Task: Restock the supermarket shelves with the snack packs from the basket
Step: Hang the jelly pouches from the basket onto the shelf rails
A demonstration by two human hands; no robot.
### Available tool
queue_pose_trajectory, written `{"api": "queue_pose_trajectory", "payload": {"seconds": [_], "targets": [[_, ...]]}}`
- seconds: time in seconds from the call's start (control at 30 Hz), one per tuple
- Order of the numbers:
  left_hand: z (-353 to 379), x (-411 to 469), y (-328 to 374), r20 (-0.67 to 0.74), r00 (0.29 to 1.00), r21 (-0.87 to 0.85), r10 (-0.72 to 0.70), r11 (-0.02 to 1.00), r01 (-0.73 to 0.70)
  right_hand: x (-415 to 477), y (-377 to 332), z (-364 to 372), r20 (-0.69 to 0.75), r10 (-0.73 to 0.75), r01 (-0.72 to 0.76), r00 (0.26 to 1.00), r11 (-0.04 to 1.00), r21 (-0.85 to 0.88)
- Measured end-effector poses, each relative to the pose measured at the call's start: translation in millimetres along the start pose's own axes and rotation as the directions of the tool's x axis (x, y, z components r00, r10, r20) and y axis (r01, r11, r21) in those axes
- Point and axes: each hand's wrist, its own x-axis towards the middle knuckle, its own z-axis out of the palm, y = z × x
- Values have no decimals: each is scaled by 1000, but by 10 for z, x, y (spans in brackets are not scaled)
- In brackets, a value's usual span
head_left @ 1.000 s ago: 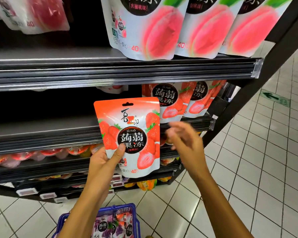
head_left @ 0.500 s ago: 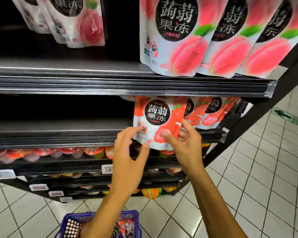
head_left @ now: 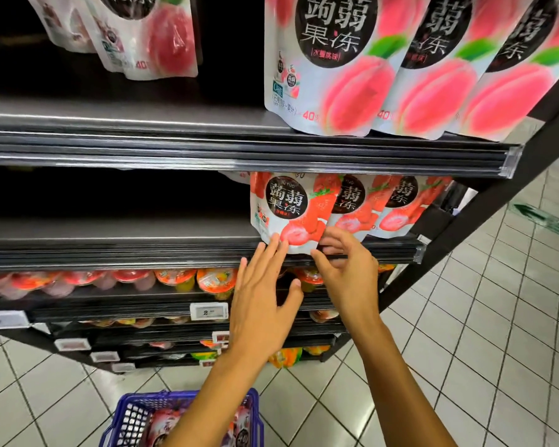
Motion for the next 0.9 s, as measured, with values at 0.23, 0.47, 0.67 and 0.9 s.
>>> {"api": "queue_pose_trajectory", "payload": {"seconds": [0.23,0.47,0.67,0.9], "targets": [[55,47,-20,-10,1000,57,-11,998,11,77,31,168,-168,28,-60,985,981,-184],[113,72,-8,-27,1000,95,-15,995,18,172,71,248,-208,27,-74,978,973,-220],[224,71,57,-25,1000,94,7,996,-4,163,129,180,-247,134,-180,960,967,-178],[285,45,109,-15,1000,62,15,998,-14,150,166,203,-300,148,-196,942,971,-136]]}}
